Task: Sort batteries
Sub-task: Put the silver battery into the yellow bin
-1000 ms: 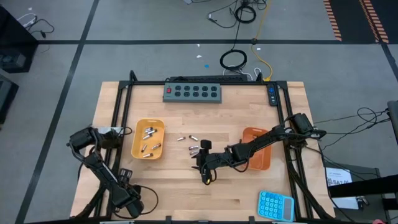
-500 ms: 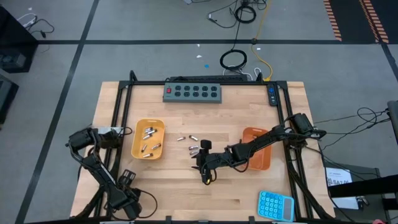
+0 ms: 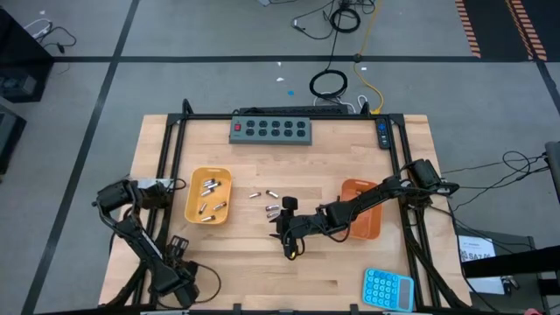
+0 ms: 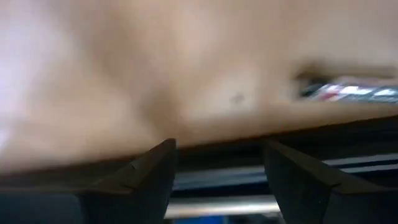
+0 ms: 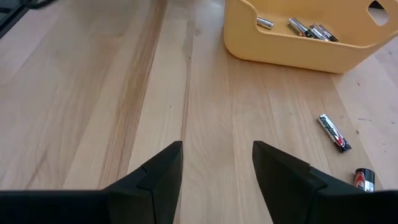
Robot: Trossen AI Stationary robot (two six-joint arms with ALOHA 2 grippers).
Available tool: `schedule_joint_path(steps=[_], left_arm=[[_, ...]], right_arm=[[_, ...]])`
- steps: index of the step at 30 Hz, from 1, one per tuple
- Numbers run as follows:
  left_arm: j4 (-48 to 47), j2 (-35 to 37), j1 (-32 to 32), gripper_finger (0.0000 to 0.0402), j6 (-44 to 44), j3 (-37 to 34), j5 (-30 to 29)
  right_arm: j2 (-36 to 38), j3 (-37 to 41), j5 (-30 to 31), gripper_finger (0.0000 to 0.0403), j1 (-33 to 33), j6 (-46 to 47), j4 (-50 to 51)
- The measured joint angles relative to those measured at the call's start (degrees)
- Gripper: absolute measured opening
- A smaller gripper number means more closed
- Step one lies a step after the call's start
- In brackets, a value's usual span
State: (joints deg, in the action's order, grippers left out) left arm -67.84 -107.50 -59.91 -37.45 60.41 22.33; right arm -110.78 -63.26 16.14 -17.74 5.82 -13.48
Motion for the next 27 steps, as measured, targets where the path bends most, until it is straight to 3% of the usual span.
schedule_joint_path(steps=[4, 9, 12, 17, 27], left_arm=[[-6.87, 0.76, 2.05, 0.0244, -6.29, 0.67, 2.82], [-4.77, 3.40, 3.47, 0.0244, -14.61, 5.39, 3.29], [0.13, 6.43, 3.65, 0.0244, -24.95, 6.66, 1.73], [8.15, 9.47, 3.20, 0.0244, -43.60, 6.39, -6.74], [15.37, 9.29, 1.94, 0.0229, -67.03, 2.63, -9.21]], right_arm=[[0.00, 0.00, 0.00, 0.0185, 0.00, 0.08, -0.02], [0.00, 0.00, 0.00, 0.0185, 0.00, 0.44, -0.03], [0.00, 0.00, 0.00, 0.0185, -0.02, 0.55, 0.00], [0.00, 0.00, 0.00, 0.0185, -0.35, 0.57, -0.02], [0.00, 0.00, 0.00, 0.0185, -1.02, 0.99, -0.69]])
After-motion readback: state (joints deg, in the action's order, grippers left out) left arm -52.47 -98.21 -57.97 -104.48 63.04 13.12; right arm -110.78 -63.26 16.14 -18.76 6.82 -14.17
